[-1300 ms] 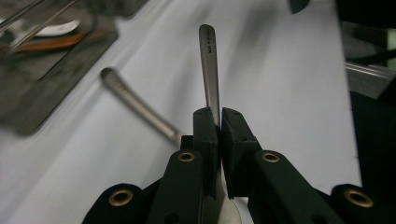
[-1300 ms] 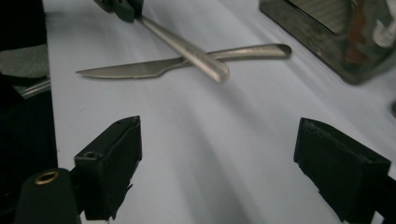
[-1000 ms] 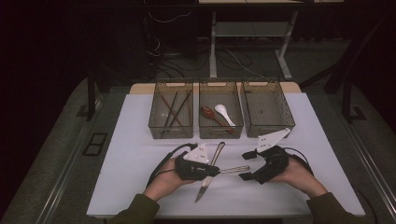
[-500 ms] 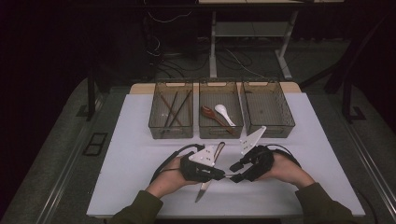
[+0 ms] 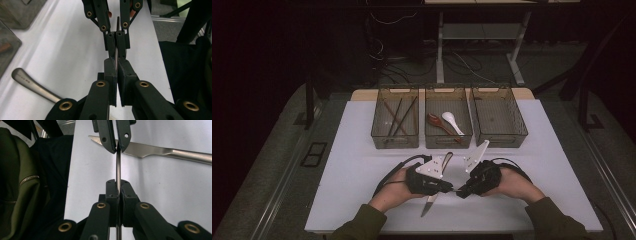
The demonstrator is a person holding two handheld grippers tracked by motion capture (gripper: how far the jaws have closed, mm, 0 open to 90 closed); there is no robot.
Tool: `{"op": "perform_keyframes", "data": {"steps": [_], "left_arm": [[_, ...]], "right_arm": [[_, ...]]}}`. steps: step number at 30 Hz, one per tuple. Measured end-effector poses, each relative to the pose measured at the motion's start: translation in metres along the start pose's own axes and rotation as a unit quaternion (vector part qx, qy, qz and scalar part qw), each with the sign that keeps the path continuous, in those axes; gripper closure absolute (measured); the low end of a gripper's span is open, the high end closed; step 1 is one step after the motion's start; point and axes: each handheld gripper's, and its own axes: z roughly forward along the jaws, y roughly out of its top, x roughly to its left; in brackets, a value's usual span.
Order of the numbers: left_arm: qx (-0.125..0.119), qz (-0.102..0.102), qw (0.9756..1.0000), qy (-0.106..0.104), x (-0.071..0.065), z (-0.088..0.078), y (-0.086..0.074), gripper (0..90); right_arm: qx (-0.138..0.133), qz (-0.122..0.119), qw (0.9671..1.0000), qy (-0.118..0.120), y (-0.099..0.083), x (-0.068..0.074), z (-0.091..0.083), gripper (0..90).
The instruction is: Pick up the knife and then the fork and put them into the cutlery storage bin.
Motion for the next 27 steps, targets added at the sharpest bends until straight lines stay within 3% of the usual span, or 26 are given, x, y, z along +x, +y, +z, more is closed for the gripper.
{"op": "perform_keyframes", "data": {"steps": [4, 8, 12, 14, 16, 20, 24, 27], "left_arm": [[-0.009, -0.016, 0.9998, -0.004, 0.0, 0.001, -0.002, 77.4], [-0.026, -0.034, 0.999, 0.012, 0.003, -0.005, -0.007, 63.4], [-0.057, -0.069, 0.9954, 0.034, 0.003, -0.018, -0.018, 50.9], [-0.068, -0.075, 0.9938, 0.045, 0.004, -0.026, -0.023, 45.8], [-0.075, -0.08, 0.9924, 0.057, 0.003, -0.033, -0.029, 40.4], [-0.086, -0.1, 0.9871, 0.09, 0.002, -0.044, -0.041, 31.6], [-0.094, -0.132, 0.9799, 0.116, -0.002, -0.051, -0.056, 24.1], [-0.092, -0.159, 0.9732, 0.138, -0.007, -0.054, -0.07, 17.4]], "right_arm": [[0.007, 0.0, 0.9999, -0.01, 0.0, 0.0, 0.001, 86.0], [0.012, -0.003, 0.9997, -0.022, -0.002, 0.0, 0.001, 86.0], [0.011, 0.005, 0.9991, -0.041, -0.007, -0.002, -0.001, 85.9], [0.008, 0.019, 0.9987, -0.047, -0.011, -0.003, -0.003, 85.9], [0.009, 0.019, 0.9977, -0.064, -0.014, -0.005, -0.007, 85.8], [0.004, 0.034, 0.9958, -0.085, -0.022, -0.006, -0.014, 85.8], [-0.003, 0.046, 0.9938, -0.101, -0.028, -0.009, -0.021, 85.8], [-0.007, 0.053, 0.9919, -0.115, -0.031, -0.01, -0.025, 85.8]]}}
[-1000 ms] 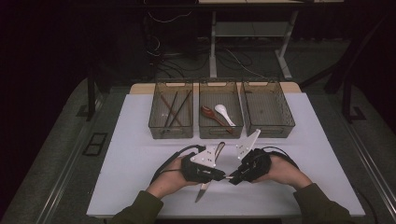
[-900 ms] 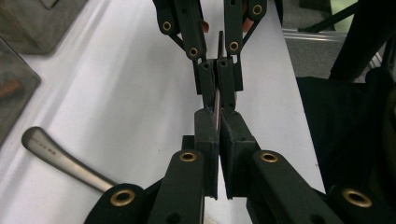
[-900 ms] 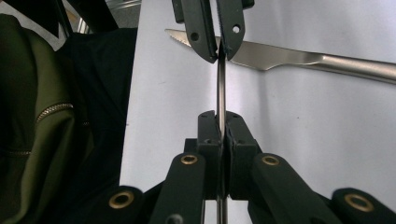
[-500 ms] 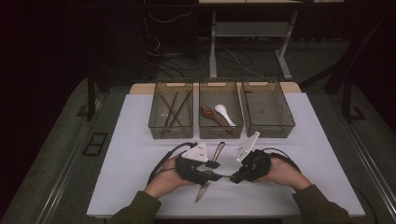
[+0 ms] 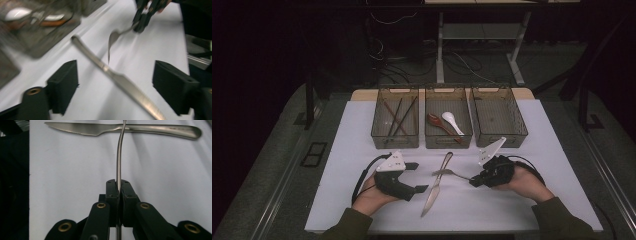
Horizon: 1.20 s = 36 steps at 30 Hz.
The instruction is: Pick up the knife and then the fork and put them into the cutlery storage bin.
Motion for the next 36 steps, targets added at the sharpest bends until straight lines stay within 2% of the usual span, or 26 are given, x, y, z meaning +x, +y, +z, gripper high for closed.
{"op": "perform_keyframes", "data": {"steps": [2, 6, 11, 15, 18, 21, 24, 33, 36], "left_arm": [[0.002, -0.014, 0.9998, 0.015, 0.001, -0.003, -0.008, 14.0], [0.009, -0.028, 0.9984, 0.049, 0.0, -0.009, -0.021, 9.7], [0.004, -0.045, 0.996, 0.077, -0.001, -0.016, -0.031, 0.0], [0.002, -0.046, 0.9958, 0.08, -0.004, -0.018, -0.036, 0.0], [0.003, -0.054, 0.9954, 0.079, -0.003, -0.017, -0.036, 0.0], [0.009, -0.057, 0.9955, 0.075, -0.002, -0.016, -0.036, 0.0], [0.01, -0.052, 0.9956, 0.077, -0.002, -0.015, -0.036, 0.0], [0.011, -0.043, 0.9961, 0.076, -0.003, -0.016, -0.037, 0.0], [0.012, -0.043, 0.9961, 0.076, -0.003, -0.016, -0.037, 0.0]], "right_arm": [[-0.007, 0.01, 0.9999, -0.008, -0.001, -0.002, -0.003, 85.8], [-0.02, 0.027, 0.9991, -0.026, -0.002, -0.005, -0.009, 85.8], [-0.034, 0.045, 0.9976, -0.041, -0.003, -0.008, -0.016, 85.8], [-0.047, 0.063, 0.9953, -0.056, -0.003, -0.011, -0.021, 85.8], [-0.064, 0.084, 0.9925, -0.063, -0.003, -0.012, -0.028, 85.8], [-0.073, 0.094, 0.99, -0.076, -0.003, -0.017, -0.036, 85.8], [-0.08, 0.106, 0.9873, -0.087, -0.004, -0.024, -0.045, 85.8], [-0.108, 0.141, 0.9762, -0.124, -0.01, -0.045, -0.068, 85.8], [-0.12, 0.153, 0.9714, -0.137, -0.011, -0.05, -0.077, 85.8]]}}
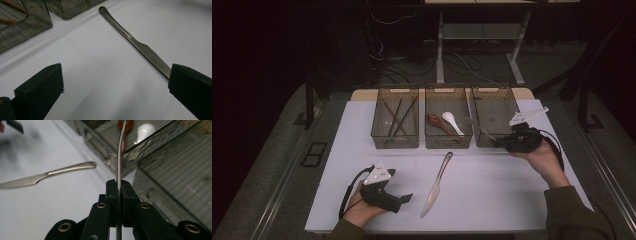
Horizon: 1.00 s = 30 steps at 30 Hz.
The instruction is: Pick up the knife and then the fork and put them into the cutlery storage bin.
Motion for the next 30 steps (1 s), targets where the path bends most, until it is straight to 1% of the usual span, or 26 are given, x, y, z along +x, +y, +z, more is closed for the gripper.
{"op": "perform_keyframes", "data": {"steps": [3, 6, 8, 12, 15, 17, 19, 20, 24, 25, 27, 30], "left_arm": [[0.0, 0.002, 1.0, -0.001, 0.0, 0.0, -0.001, 0.0], [-0.004, 0.002, 1.0, 0.001, 0.0, -0.001, -0.001, 0.0], [-0.004, 0.001, 1.0, 0.001, 0.0, -0.001, 0.0, 0.0], [-0.004, 0.003, 1.0, 0.002, 0.0, -0.002, 0.0, 0.0], [-0.006, 0.002, 1.0, 0.003, 0.0, -0.002, 0.0, 0.0], [-0.006, 0.0, 1.0, 0.003, 0.001, -0.003, -0.001, 0.0], [-0.005, 0.001, 1.0, 0.004, 0.001, -0.004, -0.002, 0.0], [-0.005, 0.0, 1.0, 0.004, 0.001, -0.004, -0.002, 0.0], [-0.006, -0.002, 1.0, 0.006, 0.001, -0.004, -0.002, 0.0], [-0.005, -0.001, 1.0, 0.006, 0.001, -0.004, -0.002, 0.0], [-0.004, 0.0, 1.0, 0.006, 0.0, -0.004, -0.002, 0.0], [-0.004, 0.0, 1.0, 0.006, 0.0, -0.004, -0.002, 0.0]], "right_arm": [[-0.018, 0.007, 0.9997, -0.014, 0.003, -0.008, -0.007, 85.8], [-0.033, 0.023, 0.9988, -0.028, 0.005, -0.017, -0.012, 85.8], [-0.038, 0.029, 0.9982, -0.036, 0.006, -0.022, -0.014, 85.8], [-0.037, 0.035, 0.9974, -0.051, 0.008, -0.031, -0.014, 85.8], [-0.049, 0.048, 0.9957, -0.063, 0.01, -0.04, -0.015, 85.8], [-0.046, 0.056, 0.9946, -0.074, 0.011, -0.046, -0.014, 85.8], [-0.041, 0.064, 0.9938, -0.082, 0.011, -0.053, -0.012, 85.8], [-0.036, 0.07, 0.9928, -0.09, 0.011, -0.058, -0.01, 85.8], [-0.023, 0.088, 0.9906, -0.102, 0.012, -0.072, -0.007, 85.8], [-0.016, 0.089, 0.9905, -0.104, 0.013, -0.075, -0.006, 85.8], [-0.001, 0.093, 0.9893, -0.112, 0.013, -0.08, -0.002, 85.8], [0.02, 0.099, 0.9881, -0.116, 0.014, -0.086, 0.004, 85.6]]}}
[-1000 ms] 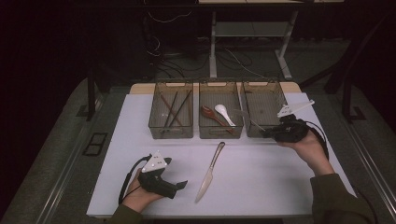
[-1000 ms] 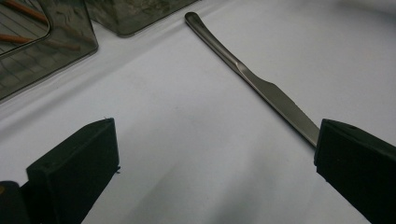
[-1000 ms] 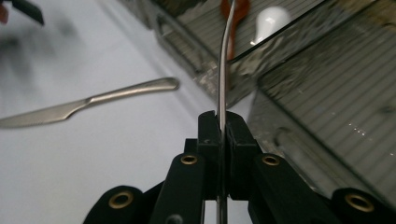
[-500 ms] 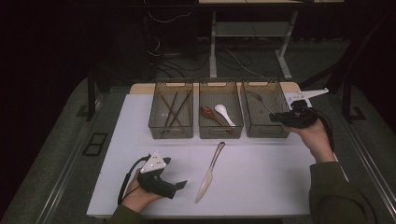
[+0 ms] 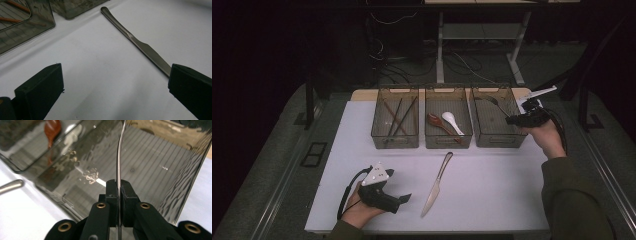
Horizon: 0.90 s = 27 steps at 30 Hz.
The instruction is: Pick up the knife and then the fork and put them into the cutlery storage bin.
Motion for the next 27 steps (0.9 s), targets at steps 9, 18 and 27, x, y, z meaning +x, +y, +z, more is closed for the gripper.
{"op": "perform_keyframes", "data": {"steps": [9, 18, 27], "left_arm": [[0.0, 0.001, 1.0, -0.001, 0.0, 0.0, 0.0, 0.0], [0.001, 0.002, 1.0, -0.004, -0.001, 0.001, 0.0, 0.0], [0.001, 0.002, 1.0, -0.004, -0.001, 0.001, 0.0, 0.0]], "right_arm": [[0.054, 0.0, 0.9983, -0.02, 0.006, -0.004, 0.024, 85.5], [0.092, -0.004, 0.9952, -0.034, 0.006, -0.002, 0.039, 80.2], [0.025, 0.006, 0.9993, -0.027, 0.008, -0.003, 0.017, 61.5]]}}
